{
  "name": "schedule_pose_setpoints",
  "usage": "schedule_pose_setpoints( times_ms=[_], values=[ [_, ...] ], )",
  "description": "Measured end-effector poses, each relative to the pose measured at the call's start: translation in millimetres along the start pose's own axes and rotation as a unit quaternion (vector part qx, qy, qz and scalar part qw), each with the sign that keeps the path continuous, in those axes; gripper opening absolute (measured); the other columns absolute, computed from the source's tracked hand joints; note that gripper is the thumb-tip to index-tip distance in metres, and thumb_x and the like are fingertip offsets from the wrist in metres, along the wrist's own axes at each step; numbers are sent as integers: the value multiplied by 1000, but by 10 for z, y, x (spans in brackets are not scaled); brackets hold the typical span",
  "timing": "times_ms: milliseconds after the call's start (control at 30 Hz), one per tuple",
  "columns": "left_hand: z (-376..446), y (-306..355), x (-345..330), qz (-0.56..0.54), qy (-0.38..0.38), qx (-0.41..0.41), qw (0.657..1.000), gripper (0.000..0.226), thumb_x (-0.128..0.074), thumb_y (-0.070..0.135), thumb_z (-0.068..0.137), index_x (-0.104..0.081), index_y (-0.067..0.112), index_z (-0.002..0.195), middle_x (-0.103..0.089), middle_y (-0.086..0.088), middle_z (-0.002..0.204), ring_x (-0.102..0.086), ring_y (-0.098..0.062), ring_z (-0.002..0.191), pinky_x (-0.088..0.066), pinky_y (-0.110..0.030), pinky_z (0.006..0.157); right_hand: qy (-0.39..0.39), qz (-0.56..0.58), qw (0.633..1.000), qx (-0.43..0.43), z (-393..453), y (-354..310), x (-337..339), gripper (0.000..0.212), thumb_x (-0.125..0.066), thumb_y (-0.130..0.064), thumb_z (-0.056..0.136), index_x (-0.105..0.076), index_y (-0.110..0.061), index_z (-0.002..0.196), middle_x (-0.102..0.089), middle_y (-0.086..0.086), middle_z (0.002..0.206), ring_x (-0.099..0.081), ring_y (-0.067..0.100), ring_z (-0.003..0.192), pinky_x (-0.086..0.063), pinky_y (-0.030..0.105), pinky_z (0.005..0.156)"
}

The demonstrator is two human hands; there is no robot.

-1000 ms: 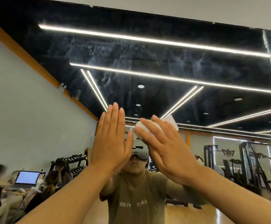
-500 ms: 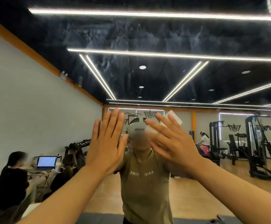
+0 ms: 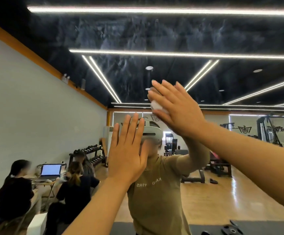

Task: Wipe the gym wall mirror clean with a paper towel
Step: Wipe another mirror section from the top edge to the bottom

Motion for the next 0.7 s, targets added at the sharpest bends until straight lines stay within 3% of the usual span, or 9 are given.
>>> schedule_pose_setpoints(
  times_ms=[200,333,500,633,700],
  values=[
    [-14,9,19,-17,27,-6,999,59,-17,42,106,-15,16,159,-11,-6,167,-10,-24,155,-3,-45,125,2,1,994,-108,988,327,195,54,-29,-41,108,-26,-18,157,-15,3,167,-12,28,153,-8,47,124],
    [-5,3,19,-15,31,-6,999,61,-25,41,104,-15,17,159,-13,-6,167,-10,-24,155,-3,-45,125,20,-8,987,-161,1080,380,172,55,-27,-41,109,-20,-19,159,-14,1,167,-9,28,154,-4,45,124],
    [-11,1,17,-16,17,-1,1000,60,-14,44,106,-17,16,159,-12,-6,168,-9,-23,155,-6,-47,124,57,-10,992,-114,467,148,98,50,-40,-31,107,-34,-16,155,-31,5,162,-23,34,150,-13,52,122],
    [-29,-5,10,-16,15,-3,1000,61,-24,41,105,-17,15,160,-9,-5,168,-7,-23,155,-8,-49,124,46,-21,995,-85,-490,-111,-3,66,-61,-19,98,-29,-16,156,-24,8,164,-18,36,151,-13,54,123],
    [-30,-7,5,-5,12,-1,1000,63,-26,41,104,-17,14,160,-7,-4,168,-6,-22,155,-8,-49,124,31,-21,997,-62,-1034,-213,-32,70,-62,-14,95,-28,-17,156,-21,7,165,-15,36,152,-12,55,123]
  ],
)
Point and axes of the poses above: each hand's wrist, its own z-axis towards the middle knuckle, its own x-axis out of the back of the hand, y = z × x, the point moved 2 cm from there along z, towards the middle knuckle
